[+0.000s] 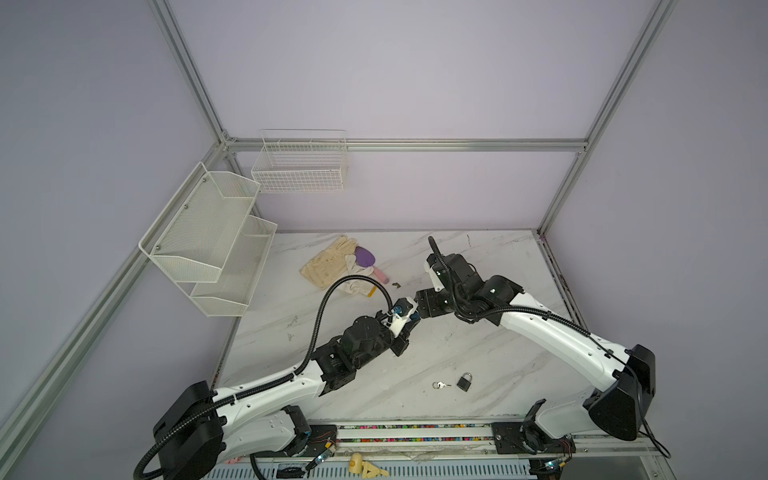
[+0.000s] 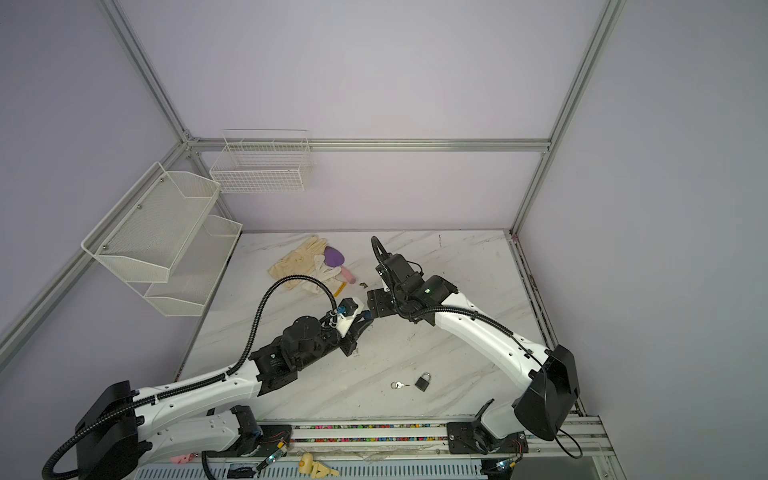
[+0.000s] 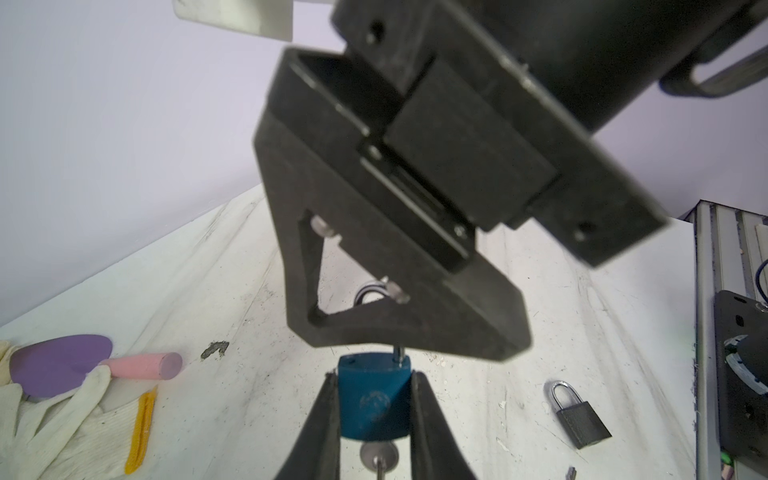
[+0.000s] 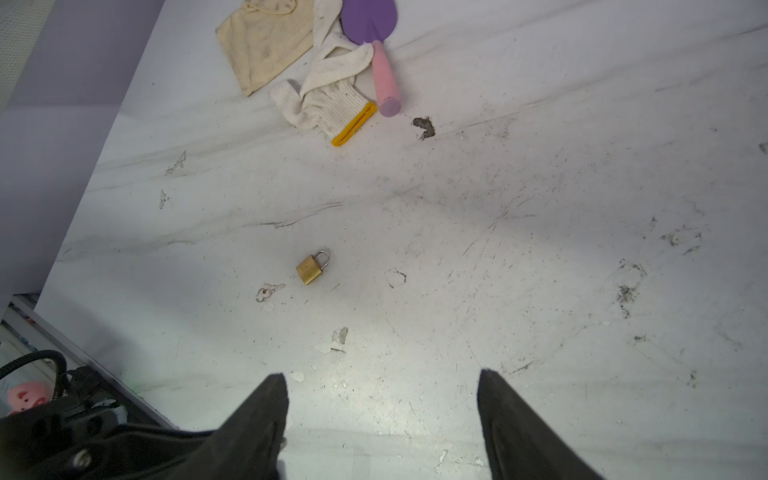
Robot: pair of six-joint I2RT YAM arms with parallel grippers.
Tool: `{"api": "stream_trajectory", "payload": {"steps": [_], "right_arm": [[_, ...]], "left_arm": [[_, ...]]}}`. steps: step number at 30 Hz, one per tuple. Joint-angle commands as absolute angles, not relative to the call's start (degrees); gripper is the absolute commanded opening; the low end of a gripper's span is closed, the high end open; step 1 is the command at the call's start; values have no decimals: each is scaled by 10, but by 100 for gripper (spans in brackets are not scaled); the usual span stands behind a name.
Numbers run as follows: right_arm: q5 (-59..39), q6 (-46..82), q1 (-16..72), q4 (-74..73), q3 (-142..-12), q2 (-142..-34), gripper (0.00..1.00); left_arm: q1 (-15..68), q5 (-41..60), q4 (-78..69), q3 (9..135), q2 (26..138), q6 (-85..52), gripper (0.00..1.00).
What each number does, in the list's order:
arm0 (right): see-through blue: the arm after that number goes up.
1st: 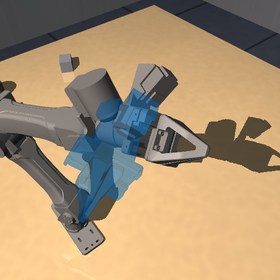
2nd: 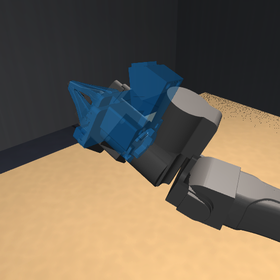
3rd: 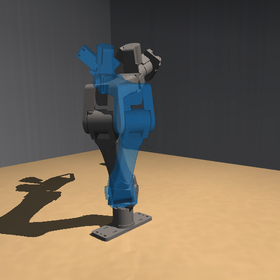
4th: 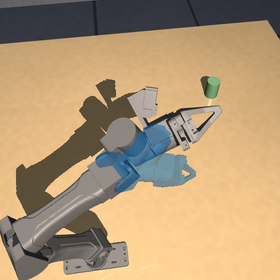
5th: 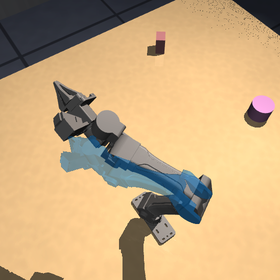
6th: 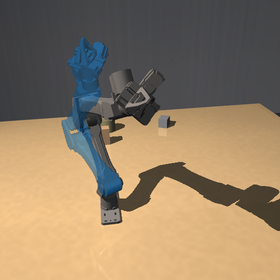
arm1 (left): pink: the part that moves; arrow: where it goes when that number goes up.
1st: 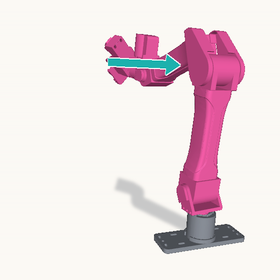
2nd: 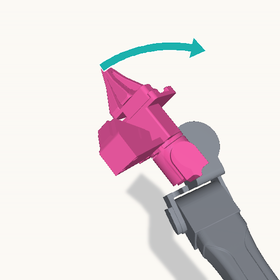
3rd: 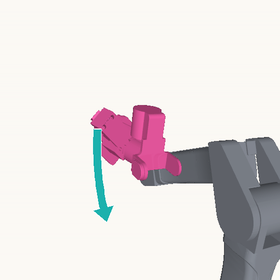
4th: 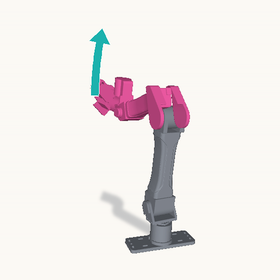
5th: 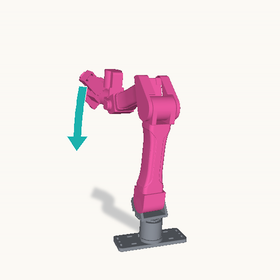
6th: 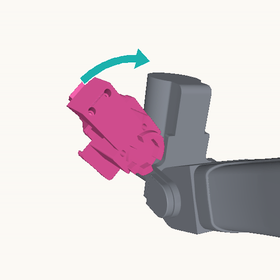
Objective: Unlock with the key
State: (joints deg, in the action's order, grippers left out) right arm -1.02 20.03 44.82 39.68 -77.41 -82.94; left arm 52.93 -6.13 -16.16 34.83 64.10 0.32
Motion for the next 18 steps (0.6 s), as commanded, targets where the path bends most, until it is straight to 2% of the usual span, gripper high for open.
{"api": "stream_trajectory", "payload": {"steps": [1, 18], "right_arm": [[-26, 192, 436, 415, -767, -815, 75], [-129, 180, 411, 379, -738, -765, 76]], "left_arm": [[532, -74, -212, 339, 634, 13, 0], [532, -121, -250, 315, 605, 0, 0]]}}
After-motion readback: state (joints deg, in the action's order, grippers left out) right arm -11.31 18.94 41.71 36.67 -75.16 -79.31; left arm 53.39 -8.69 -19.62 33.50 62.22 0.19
